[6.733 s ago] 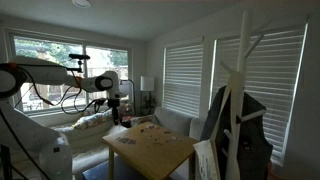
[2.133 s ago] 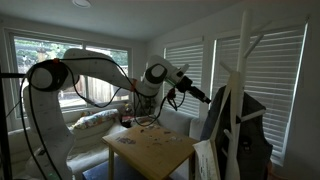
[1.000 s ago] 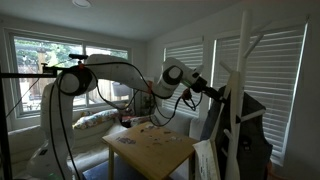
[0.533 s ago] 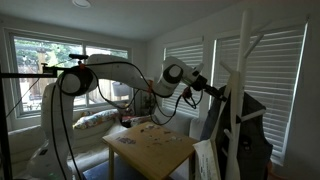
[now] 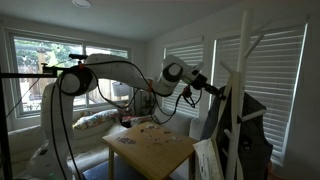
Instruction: Move the tote bag to two different stocks on the coat hanger
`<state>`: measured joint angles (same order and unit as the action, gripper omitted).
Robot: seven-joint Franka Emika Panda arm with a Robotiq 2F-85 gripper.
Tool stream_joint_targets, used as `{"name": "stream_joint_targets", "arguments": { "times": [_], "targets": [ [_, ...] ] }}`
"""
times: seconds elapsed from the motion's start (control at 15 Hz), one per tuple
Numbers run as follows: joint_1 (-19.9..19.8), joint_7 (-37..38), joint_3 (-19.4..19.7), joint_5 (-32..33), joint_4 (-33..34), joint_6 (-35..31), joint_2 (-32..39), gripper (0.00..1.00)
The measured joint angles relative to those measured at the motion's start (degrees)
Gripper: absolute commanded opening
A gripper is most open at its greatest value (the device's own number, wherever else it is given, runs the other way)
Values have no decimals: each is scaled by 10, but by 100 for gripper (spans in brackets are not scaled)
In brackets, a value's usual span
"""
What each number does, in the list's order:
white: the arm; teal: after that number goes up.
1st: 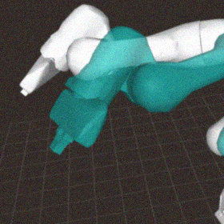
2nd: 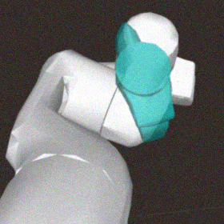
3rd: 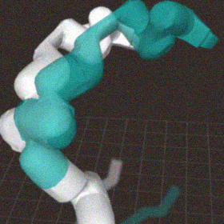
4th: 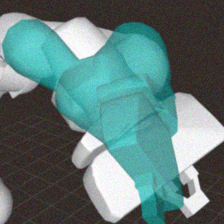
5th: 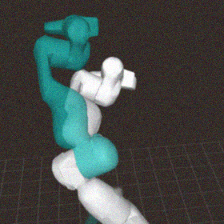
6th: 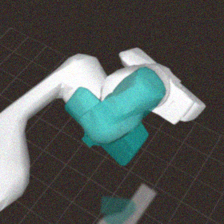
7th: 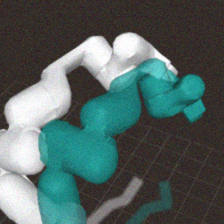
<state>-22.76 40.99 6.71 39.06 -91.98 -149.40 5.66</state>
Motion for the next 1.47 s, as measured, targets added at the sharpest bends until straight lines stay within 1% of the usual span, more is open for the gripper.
{"name": "stream_joint_targets", "arguments": {
  "times": [0.53,0.8,0.93,1.27,1.47],
  "targets": [
    [7,43,-1,39,5,14,-28,1],
    [13,78,-4,75,7,14,-50,1],
    [13,106,-8,104,7,14,-63,1],
    [13,202,-19,210,7,14,-93,1],
    [13,243,-27,256,7,15,-105,1]
  ]
}}
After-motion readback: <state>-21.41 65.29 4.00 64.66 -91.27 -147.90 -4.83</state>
